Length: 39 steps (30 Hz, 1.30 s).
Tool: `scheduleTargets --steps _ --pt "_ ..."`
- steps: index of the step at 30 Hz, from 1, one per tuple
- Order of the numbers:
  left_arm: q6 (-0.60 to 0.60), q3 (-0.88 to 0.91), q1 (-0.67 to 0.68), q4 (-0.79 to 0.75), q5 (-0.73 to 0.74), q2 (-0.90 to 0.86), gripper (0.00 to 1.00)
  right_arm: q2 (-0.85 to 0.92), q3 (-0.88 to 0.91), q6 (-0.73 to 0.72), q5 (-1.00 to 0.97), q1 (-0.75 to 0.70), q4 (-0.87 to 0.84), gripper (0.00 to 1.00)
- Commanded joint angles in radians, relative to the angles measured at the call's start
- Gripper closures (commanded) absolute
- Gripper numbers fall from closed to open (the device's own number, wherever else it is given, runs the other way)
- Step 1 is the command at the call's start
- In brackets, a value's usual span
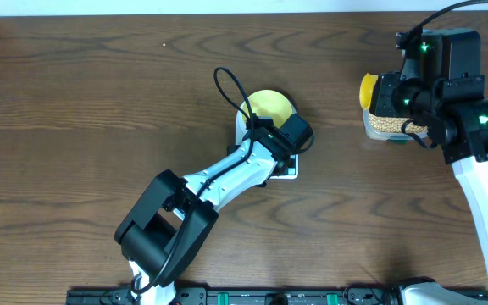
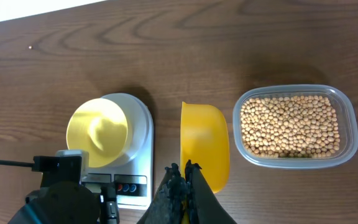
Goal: Scoop item into bowl and weigh 50g on scale
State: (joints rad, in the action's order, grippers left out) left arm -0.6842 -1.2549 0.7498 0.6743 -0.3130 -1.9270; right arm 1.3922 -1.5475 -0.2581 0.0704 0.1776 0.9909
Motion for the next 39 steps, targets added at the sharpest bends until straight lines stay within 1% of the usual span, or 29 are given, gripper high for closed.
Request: scheduleTargets --steps 1,28,39 --pt "0.017 0.026 0.0 0.003 0.043 -0.014 0.07 -0.005 -0.008 0.009 -0.012 0.0 0.0 0.99" --pt "0.017 0.026 0.0 0.005 0.074 -0.014 0.07 -0.005 -0.008 0.009 -0.012 0.0 0.001 0.99" --pt "0.017 0.026 0.0 -0.019 0.078 -0.014 0.07 -0.005 -0.008 0.009 -0.012 0.0 0.0 0.99"
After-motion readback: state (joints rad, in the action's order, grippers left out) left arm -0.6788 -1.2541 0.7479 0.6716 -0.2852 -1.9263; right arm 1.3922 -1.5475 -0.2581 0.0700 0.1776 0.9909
